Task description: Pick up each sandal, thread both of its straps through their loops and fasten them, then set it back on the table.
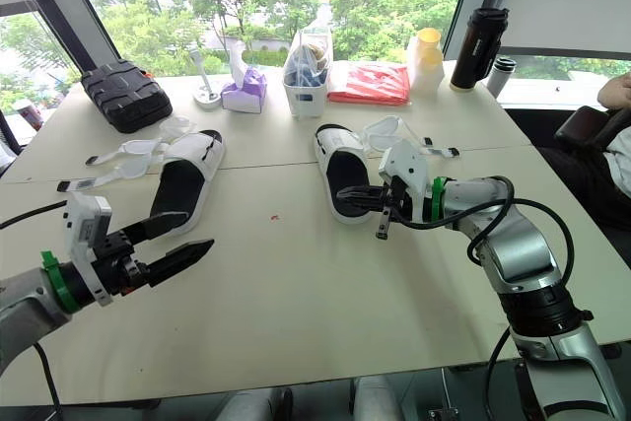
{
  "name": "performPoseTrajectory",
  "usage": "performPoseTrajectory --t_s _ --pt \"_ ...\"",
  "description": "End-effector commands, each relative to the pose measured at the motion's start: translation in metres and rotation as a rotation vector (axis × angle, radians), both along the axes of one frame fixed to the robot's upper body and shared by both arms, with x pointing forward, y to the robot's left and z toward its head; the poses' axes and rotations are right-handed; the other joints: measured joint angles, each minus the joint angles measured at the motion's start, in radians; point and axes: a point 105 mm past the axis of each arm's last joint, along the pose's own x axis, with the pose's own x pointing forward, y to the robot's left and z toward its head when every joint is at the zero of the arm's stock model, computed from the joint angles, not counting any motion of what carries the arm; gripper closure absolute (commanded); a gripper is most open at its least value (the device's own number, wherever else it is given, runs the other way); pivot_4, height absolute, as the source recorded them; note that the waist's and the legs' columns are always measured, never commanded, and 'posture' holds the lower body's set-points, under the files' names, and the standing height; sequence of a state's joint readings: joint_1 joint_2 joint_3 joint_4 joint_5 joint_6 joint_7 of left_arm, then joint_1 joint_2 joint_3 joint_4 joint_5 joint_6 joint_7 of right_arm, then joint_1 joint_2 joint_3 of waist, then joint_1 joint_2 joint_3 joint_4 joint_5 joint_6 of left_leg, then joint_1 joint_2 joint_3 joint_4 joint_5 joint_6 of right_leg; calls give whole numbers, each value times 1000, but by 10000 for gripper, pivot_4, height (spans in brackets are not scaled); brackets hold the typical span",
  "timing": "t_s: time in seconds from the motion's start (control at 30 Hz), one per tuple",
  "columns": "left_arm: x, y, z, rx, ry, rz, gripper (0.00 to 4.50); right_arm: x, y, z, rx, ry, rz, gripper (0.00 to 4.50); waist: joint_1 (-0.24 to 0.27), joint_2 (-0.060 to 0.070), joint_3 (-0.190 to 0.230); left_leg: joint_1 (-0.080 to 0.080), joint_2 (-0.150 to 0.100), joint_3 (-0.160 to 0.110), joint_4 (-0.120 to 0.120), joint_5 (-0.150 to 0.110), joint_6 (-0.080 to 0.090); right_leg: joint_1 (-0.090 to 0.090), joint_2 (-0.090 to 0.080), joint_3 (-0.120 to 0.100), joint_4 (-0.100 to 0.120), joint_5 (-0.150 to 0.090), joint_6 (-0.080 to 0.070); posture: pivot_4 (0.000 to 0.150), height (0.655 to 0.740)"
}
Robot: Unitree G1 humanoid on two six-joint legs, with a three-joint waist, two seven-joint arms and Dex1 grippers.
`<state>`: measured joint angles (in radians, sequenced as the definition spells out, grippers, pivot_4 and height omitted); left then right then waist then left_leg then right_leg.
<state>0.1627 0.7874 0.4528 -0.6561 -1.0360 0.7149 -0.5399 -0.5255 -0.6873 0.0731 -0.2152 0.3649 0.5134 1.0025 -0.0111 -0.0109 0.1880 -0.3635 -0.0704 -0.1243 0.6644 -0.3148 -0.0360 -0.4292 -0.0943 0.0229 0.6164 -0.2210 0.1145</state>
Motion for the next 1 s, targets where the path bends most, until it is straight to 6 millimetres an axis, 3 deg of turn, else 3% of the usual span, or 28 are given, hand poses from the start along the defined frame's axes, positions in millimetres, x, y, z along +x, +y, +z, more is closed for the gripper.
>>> performPoseTrajectory --t_s 0.03,0.27,0.3,0.5,0.83,1.0 --pt "0 0 5 10 -24 2 0 1 5 9 2 -68 1 36958 0 0 0 0 0 0 0 0 0 0 0 0 0 0 0 1500 7400" --pt "0 -1 1 24 -22 2 0 31 6 2 -84 -188 -141 2561 -1 0 0 0 0 0 0 0 0 0 0 0 0 0 0 1500 7400" --pt "0 -2 1 24 -22 1 0 40 7 -1 -137 -240 -179 630 -2 0 0 0 0 0 0 0 0 0 0 0 0 0 0 1500 7400" --pt "1 -7 -2 36 -21 -8 0 81 10 -12 -412 -527 -277 630 -3 0 0 0 -1 3 -1 1 -2 -1 1 0 0 0 0 1500 7400" --pt "-3 -8 -6 53 -23 6 0 138 23 3 -575 -811 -433 630 -10 0 0 -1 -1 6 -2 4 -8 -3 1 2 1 0 0 1500 7400" --pt "-3 -8 -7 54 -28 11 0 155 38 -3 -673 -874 -449 630 -18 0 0 -1 -1 6 -2 5 -9 -5 2 2 1 1 -1 1500 7400"
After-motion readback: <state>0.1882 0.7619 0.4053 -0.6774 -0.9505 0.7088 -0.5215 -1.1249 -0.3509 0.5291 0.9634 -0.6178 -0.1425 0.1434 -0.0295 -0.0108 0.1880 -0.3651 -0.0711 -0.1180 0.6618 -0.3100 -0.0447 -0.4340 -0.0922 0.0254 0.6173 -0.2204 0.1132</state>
